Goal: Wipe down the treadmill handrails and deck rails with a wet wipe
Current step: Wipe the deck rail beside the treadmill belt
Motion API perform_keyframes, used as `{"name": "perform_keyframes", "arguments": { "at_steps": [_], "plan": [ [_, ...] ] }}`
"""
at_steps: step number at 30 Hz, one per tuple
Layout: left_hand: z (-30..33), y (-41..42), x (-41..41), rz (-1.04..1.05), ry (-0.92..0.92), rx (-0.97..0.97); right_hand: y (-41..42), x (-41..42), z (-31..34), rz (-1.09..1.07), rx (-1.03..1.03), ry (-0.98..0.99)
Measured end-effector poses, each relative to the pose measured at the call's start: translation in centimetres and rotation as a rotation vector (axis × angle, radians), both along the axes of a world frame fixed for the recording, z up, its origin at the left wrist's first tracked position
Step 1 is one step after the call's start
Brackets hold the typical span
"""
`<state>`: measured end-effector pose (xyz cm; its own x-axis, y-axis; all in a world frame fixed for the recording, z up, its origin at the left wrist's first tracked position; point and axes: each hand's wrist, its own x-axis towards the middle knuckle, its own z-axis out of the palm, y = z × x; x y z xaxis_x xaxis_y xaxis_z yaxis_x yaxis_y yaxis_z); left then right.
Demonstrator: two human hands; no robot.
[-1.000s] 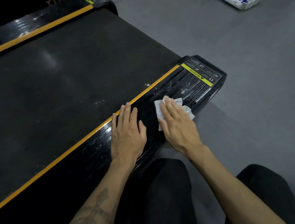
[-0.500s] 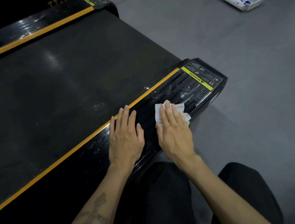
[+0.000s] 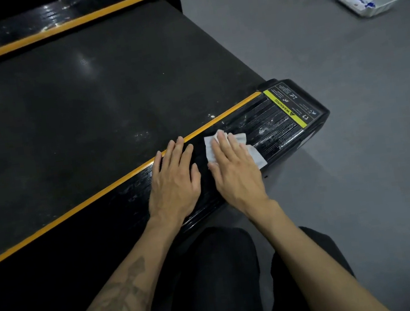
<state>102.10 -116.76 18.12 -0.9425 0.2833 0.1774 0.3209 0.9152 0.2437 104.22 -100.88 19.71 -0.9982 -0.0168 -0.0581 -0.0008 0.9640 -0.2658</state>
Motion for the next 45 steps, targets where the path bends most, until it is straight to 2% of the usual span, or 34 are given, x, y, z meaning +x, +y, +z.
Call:
{"name": "perform_keyframes", "arguments": {
  "at_steps": [6, 12, 17, 23, 28, 34, 40, 45],
  "plan": [
    [0.2, 0.1, 0.0, 0.000, -0.007, 0.016, 0.9, 0.2, -0.3, -0.091, 0.039, 0.031],
    [0.3, -0.1, 0.1, -0.004, -0.026, 0.046, 1.5, -1.7, -0.3, 0.112, 0.047, 0.017],
    [0.5, -0.1, 0.0, 0.000, -0.024, 0.077, 1.8, -1.3, -0.7, -0.026, 0.063, 0.032],
    [0.5, 0.0, 0.1, 0.025, -0.010, 0.094, 2.1, -3.2, -0.2, 0.192, 0.068, 0.007],
    [0.5, 0.1, 0.0, 0.037, 0.002, 0.092, 2.6, -2.6, -0.4, 0.049, 0.087, 0.000],
    [0.3, 0.2, -0.1, 0.051, 0.016, 0.065, 1.8, -4.5, -0.1, 0.212, 0.097, -0.006],
    [0.3, 0.3, 0.0, 0.050, 0.014, 0.067, 1.3, -3.7, -0.3, 0.009, 0.071, 0.009],
    [0.4, 0.2, 0.0, 0.049, -0.003, 0.057, 0.7, -4.8, 0.3, 0.196, 0.112, -0.020]
  ]
}}
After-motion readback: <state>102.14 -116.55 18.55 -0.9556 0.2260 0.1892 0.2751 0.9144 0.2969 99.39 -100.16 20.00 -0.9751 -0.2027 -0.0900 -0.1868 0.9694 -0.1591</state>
